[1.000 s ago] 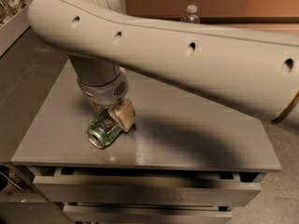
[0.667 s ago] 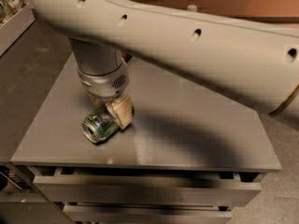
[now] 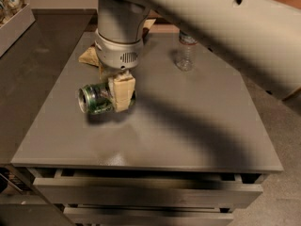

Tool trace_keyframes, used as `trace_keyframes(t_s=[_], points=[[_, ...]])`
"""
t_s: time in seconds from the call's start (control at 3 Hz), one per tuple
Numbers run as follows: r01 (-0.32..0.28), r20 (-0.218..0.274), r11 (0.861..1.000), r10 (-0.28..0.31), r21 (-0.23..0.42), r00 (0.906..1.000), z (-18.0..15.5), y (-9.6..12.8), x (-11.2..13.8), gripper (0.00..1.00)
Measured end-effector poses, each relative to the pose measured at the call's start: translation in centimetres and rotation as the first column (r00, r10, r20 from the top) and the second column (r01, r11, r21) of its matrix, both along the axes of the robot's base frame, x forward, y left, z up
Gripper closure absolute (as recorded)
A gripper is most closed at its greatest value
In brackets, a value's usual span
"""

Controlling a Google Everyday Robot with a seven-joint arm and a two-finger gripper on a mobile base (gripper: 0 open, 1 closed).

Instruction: Place green can upright

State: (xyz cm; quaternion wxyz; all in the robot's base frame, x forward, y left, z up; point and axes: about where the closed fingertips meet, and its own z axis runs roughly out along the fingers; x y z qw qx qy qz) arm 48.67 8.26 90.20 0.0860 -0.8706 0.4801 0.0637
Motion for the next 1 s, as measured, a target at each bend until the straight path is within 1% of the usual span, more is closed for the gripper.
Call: trace_keyframes(t_s=[0.33, 0.67, 1.0], points=[[0.158, -0.065, 0.973, -0.149, 0.166, 0.9867, 1.48, -0.08, 0.30, 1.00], [0.271, -0.136, 0.912, -0.240, 0.308, 0.9612, 2.22, 0.00, 0.53, 1.00], [0.380, -0.237, 0.819, -0.303, 0.431, 0.9229, 2.38, 0.07, 0.68, 1.00]])
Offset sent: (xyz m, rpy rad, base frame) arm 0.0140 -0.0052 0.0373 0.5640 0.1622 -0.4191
